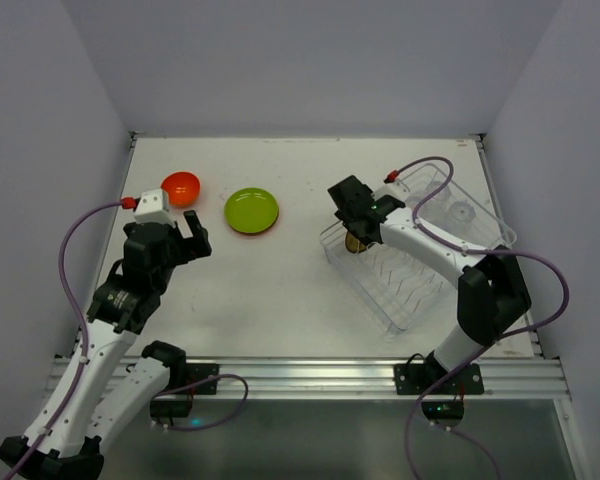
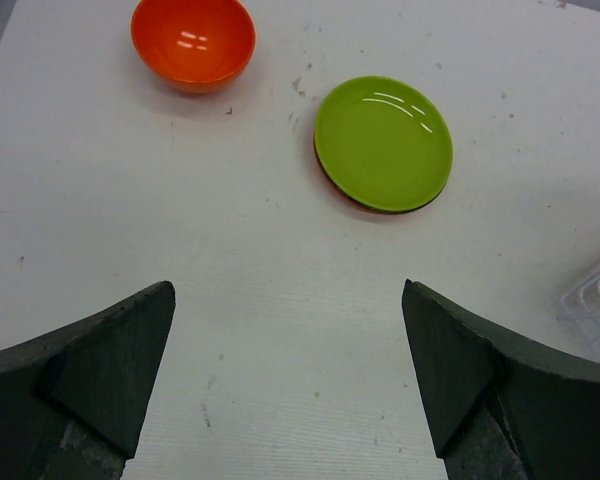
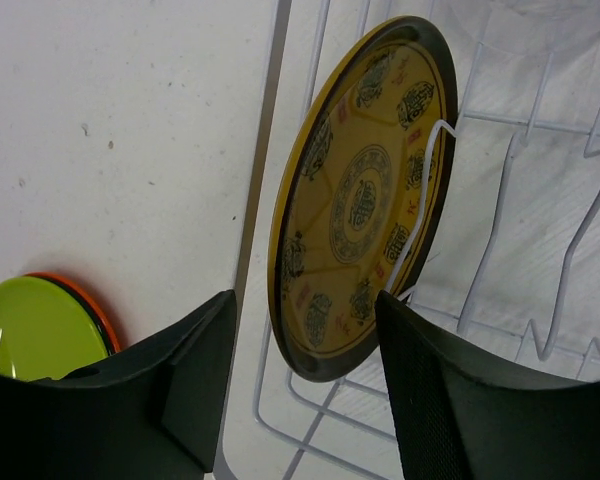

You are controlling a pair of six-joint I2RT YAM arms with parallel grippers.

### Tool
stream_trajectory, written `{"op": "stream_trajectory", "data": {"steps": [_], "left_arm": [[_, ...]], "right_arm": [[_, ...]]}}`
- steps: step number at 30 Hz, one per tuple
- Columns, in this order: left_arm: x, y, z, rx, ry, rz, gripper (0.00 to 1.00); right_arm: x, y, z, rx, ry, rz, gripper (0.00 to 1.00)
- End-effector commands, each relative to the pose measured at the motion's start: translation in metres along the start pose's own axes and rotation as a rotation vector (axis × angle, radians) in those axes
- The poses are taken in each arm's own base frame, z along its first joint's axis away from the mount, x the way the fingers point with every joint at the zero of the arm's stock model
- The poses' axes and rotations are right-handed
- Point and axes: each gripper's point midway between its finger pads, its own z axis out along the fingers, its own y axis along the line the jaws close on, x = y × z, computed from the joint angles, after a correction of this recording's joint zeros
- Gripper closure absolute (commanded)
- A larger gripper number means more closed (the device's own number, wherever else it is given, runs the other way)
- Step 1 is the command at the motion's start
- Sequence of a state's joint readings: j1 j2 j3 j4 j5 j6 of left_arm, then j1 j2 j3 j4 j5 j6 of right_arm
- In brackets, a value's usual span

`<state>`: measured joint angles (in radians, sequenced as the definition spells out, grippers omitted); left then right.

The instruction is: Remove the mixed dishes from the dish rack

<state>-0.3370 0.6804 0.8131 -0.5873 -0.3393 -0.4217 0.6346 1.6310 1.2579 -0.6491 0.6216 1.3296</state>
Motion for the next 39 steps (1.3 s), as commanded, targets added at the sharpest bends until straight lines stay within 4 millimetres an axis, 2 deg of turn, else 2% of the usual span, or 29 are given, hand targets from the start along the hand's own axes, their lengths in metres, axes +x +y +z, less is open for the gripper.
{"op": "stream_trajectory", "data": {"steps": [1,5,13,24,27,33,37,39], "left_arm": [[-0.006,-0.008,0.000,0.047,-0.027,0.026,0.00],[-0.006,-0.010,0.000,0.062,-0.028,0.026,0.00],[-0.004,-0.011,0.000,0.063,-0.023,0.029,0.00],[-0.001,-0.010,0.003,0.058,-0.009,0.035,0.00],[-0.002,-0.009,0.004,0.050,-0.009,0.034,0.00],[0.000,-0.009,0.005,0.045,-0.001,0.037,0.00],[0.000,-0.008,0.005,0.041,-0.004,0.035,0.00],[-0.001,-0.008,0.005,0.042,-0.007,0.034,0.00]], "right_arm": [[-0.018,0.008,-0.002,-0.006,-0.075,0.075,0.41],[-0.021,0.002,0.001,0.011,-0.104,0.080,0.51],[-0.031,0.000,0.003,0.022,-0.145,0.080,0.58],[-0.034,-0.005,0.007,0.037,-0.151,0.095,0.88],[-0.035,-0.005,0.003,0.027,-0.144,0.123,0.89],[-0.045,-0.003,-0.008,-0.004,-0.158,0.140,1.00],[-0.055,0.004,-0.019,-0.046,-0.175,0.114,1.00],[-0.063,0.006,-0.030,-0.077,-0.189,0.100,1.00]]}}
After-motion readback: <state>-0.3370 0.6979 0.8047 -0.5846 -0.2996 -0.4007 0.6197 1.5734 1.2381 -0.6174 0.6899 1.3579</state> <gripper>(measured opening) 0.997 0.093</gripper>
